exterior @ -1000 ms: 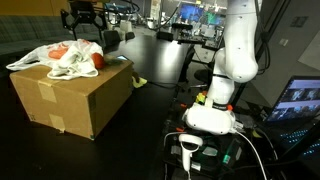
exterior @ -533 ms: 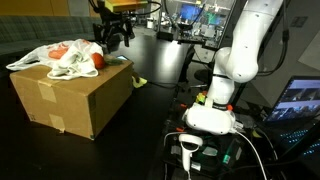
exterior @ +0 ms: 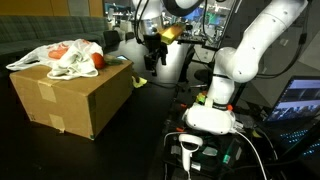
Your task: Put all the objects from the box on the table, and then put all the objects that were on the table on the box
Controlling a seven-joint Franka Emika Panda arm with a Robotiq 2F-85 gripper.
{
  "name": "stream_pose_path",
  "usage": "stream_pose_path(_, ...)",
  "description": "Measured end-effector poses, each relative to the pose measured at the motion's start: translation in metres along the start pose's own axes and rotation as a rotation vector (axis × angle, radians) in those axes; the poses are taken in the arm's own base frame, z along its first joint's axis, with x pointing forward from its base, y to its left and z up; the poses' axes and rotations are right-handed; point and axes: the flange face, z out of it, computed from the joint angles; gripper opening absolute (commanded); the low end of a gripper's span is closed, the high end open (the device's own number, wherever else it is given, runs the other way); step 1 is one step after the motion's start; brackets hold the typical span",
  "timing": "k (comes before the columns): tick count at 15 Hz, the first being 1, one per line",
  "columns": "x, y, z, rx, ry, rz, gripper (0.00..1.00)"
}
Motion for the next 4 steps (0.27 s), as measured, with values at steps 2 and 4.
stream_pose_path(2, -0.021, 0.020, 0.028, -0.009, -0.022, 0.007, 1.00)
stream_pose_path(4, -0.034, 0.036, 0.047, -0.005, -0.020, 0.016, 1.00)
